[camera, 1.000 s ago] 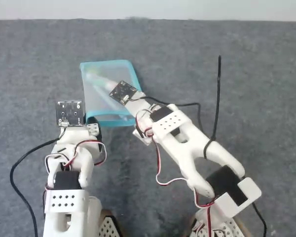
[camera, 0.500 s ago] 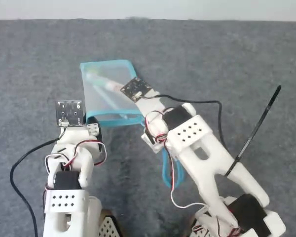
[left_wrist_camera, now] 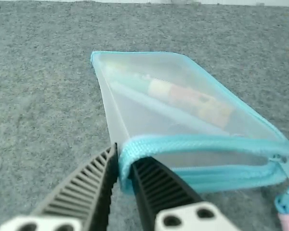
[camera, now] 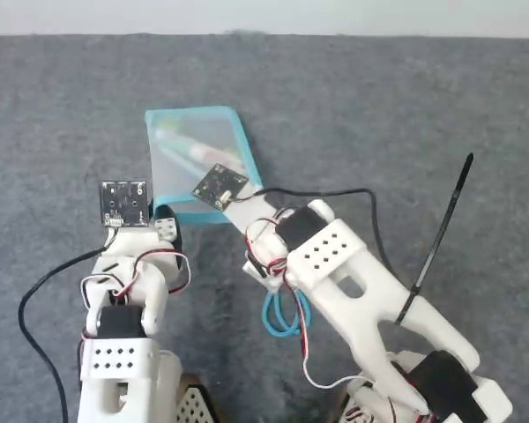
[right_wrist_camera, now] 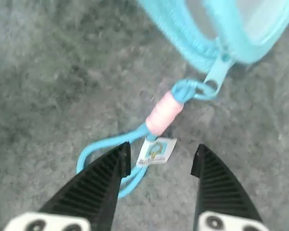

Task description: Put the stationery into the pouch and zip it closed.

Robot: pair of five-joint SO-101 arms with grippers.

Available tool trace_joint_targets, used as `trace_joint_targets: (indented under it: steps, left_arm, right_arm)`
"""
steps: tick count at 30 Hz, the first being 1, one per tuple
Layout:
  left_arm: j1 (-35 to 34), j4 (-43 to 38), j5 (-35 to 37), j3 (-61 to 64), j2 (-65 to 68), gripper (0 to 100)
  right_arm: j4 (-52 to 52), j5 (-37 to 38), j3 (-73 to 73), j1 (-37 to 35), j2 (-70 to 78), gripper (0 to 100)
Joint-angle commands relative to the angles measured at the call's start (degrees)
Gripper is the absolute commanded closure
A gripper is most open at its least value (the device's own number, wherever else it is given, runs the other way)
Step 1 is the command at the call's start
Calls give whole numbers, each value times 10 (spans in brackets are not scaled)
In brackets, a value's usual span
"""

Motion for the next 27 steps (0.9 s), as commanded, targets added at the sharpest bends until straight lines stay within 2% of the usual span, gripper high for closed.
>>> trace_joint_targets:
  steps: [1, 6, 14, 18, 24, 27]
  left_arm:
    - [5, -24, -6, -11, -11, 987]
    - [5, -24, -6, -11, -11, 987]
    - [5, -24, -6, -11, -11, 987]
    - [5, -24, -6, -11, -11, 987]
    - [5, -24, -6, -11, -9, 987]
    - [5, -24, -6, -11, -8, 987]
  right_arm:
    - [-93, -36, 14, 6, -26, 801]
    - [-241, -80, 80, 7, -25, 801]
    - [-285, -113, 88, 61, -25, 805]
    - [-312, -109, 88, 65, -24, 809]
    - [-317, -105, 58, 65, 23, 957]
    - [-312, -71, 36, 63, 50, 992]
